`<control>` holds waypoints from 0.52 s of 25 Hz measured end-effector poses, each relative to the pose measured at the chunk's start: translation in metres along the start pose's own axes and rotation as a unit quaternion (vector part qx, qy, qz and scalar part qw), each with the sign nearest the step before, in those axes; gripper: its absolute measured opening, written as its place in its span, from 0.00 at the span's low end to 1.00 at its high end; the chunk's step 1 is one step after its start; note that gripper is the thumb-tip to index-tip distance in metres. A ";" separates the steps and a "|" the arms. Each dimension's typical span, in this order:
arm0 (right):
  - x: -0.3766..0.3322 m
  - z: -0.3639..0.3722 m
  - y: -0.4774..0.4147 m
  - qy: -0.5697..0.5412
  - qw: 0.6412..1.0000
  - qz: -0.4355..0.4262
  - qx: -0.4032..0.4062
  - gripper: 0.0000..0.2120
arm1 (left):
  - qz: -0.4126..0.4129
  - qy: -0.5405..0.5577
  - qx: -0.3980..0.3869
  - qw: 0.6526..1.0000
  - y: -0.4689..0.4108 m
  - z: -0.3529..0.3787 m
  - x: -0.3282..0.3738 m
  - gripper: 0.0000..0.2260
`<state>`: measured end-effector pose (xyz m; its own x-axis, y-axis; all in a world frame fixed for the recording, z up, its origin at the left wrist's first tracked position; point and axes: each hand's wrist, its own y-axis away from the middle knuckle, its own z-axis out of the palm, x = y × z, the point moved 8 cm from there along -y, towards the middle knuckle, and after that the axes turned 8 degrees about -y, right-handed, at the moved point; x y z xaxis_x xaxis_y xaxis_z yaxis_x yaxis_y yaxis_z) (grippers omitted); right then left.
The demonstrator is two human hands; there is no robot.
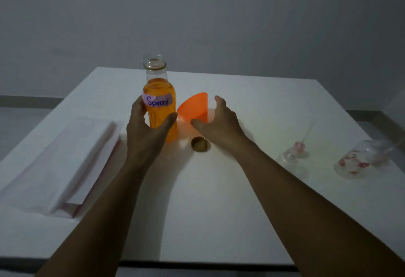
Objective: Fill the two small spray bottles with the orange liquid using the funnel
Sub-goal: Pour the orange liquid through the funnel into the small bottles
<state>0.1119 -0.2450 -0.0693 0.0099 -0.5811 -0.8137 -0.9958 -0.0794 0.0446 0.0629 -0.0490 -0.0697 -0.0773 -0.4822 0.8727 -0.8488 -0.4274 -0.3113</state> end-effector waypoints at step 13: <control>-0.027 -0.021 -0.018 -0.086 0.993 -0.021 0.081 0.50 | 0.032 -0.029 0.036 0.998 0.002 -0.025 0.011 0.32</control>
<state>0.1312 -0.2444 -0.0361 0.0493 -0.4316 -0.9007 -0.9965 0.0397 -0.0735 0.0473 -0.0360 -0.0510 -0.0987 -0.5531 0.8273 -0.8032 -0.4465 -0.3943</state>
